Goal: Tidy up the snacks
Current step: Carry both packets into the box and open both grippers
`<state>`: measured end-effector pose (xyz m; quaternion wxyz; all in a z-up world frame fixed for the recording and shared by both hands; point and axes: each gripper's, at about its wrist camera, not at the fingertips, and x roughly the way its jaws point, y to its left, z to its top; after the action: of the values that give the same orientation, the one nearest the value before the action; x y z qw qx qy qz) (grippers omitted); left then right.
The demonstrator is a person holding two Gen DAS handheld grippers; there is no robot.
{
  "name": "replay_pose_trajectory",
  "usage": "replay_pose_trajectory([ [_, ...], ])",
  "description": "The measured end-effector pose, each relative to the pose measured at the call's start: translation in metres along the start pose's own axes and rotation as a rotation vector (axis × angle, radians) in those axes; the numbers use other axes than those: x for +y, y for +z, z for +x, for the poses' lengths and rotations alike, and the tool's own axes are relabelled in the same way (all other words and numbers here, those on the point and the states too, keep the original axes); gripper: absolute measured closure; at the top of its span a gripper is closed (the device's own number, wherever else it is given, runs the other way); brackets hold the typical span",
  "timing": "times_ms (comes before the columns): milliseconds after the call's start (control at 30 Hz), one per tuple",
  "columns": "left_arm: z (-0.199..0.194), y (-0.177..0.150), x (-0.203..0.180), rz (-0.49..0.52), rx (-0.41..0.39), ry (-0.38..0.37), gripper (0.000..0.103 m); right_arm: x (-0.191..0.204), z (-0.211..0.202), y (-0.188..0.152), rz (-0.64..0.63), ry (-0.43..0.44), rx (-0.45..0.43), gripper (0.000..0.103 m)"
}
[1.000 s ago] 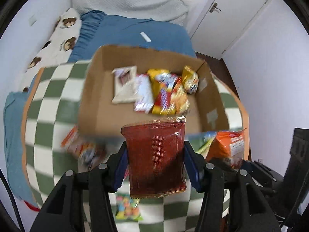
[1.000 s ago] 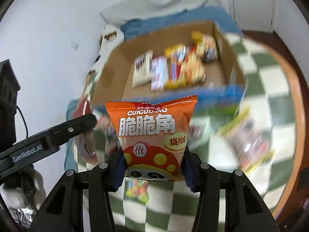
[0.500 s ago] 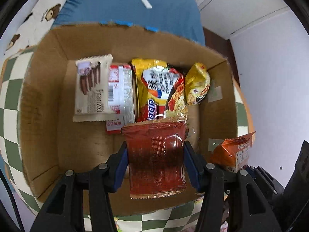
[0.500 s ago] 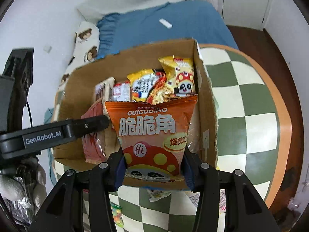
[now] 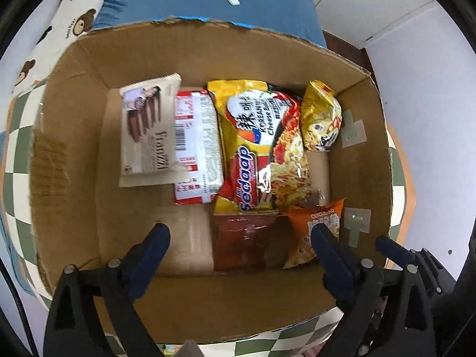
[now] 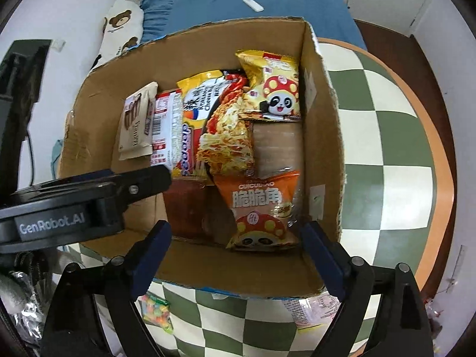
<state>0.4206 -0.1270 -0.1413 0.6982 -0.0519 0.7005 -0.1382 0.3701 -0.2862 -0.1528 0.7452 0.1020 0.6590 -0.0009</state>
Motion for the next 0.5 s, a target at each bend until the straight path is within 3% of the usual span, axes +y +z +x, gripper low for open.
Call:
replay_pose_trajectory([
  [200, -0.016, -0.002, 0.007, -0.004, -0.062, 0.077, 0.006, -0.001, -0.008, 0.0, 0.007, -0.04, -0.021, 0.01],
  [500, -0.054, -0.036, 0.014, 0.042, -0.194, 0.161, 0.006, 0.01, -0.04, -0.016, -0.016, -0.078, -0.128, 0.01],
])
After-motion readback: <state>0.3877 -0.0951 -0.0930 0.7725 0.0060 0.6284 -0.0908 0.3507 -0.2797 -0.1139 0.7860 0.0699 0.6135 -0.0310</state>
